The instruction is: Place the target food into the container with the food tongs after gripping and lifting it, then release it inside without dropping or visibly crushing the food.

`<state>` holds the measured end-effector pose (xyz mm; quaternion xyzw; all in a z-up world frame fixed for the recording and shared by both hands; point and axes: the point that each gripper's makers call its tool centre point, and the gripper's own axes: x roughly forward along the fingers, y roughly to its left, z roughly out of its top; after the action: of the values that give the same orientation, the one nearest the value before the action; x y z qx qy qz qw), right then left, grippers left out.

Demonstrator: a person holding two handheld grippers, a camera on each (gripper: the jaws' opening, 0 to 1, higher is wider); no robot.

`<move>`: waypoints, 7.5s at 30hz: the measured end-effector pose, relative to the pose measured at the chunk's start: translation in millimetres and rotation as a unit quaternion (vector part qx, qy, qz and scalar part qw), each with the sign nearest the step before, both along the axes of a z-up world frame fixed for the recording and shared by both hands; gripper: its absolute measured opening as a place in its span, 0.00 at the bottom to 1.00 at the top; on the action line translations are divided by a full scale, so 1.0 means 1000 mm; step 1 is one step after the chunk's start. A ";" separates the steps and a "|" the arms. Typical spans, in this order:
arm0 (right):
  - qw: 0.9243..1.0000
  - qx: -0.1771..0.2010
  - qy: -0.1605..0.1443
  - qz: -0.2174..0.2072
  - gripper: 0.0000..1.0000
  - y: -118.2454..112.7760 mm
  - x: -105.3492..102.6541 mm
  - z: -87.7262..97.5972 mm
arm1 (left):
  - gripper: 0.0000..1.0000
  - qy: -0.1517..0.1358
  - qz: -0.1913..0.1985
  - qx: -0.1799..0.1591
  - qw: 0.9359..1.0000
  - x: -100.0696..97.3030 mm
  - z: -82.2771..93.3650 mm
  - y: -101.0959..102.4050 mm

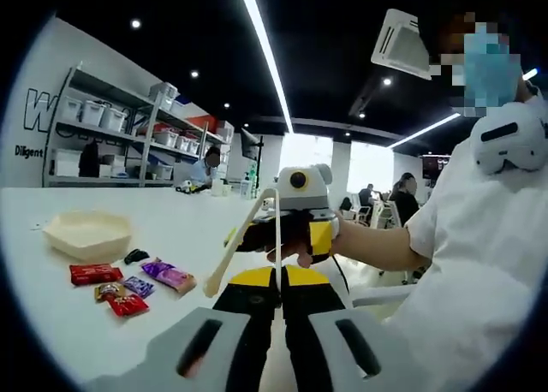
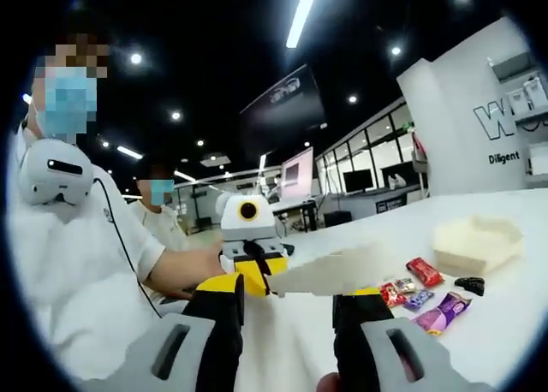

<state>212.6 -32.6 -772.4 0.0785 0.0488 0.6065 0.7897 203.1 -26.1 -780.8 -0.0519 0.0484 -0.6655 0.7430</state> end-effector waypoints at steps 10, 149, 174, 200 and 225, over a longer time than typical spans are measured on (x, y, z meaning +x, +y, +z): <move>1.000 0.012 -0.013 0.015 0.31 0.007 -0.002 0.007 | 0.01 -0.005 -0.017 -0.016 1.000 -0.007 0.005 -0.003; 0.996 -0.037 -0.076 -0.016 0.19 -0.012 0.020 0.007 | 0.25 -0.036 0.090 0.075 0.992 0.038 -0.012 0.037; 0.994 -0.074 -0.075 -0.033 0.19 -0.020 0.054 0.008 | 0.45 -0.046 0.162 0.127 0.978 0.062 -0.024 0.042; 0.990 -0.111 -0.075 -0.048 0.19 -0.017 0.091 0.011 | 0.68 -0.022 0.231 0.145 0.962 0.083 -0.027 0.056; 0.981 -0.171 -0.067 -0.065 0.19 0.001 0.143 -0.003 | 0.90 0.000 0.267 0.153 0.951 0.101 -0.027 0.074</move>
<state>356.1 -31.4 -775.5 -0.0960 0.0934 0.5407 0.8305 303.8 47.6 -807.5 0.0508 0.1339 -0.4270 0.8928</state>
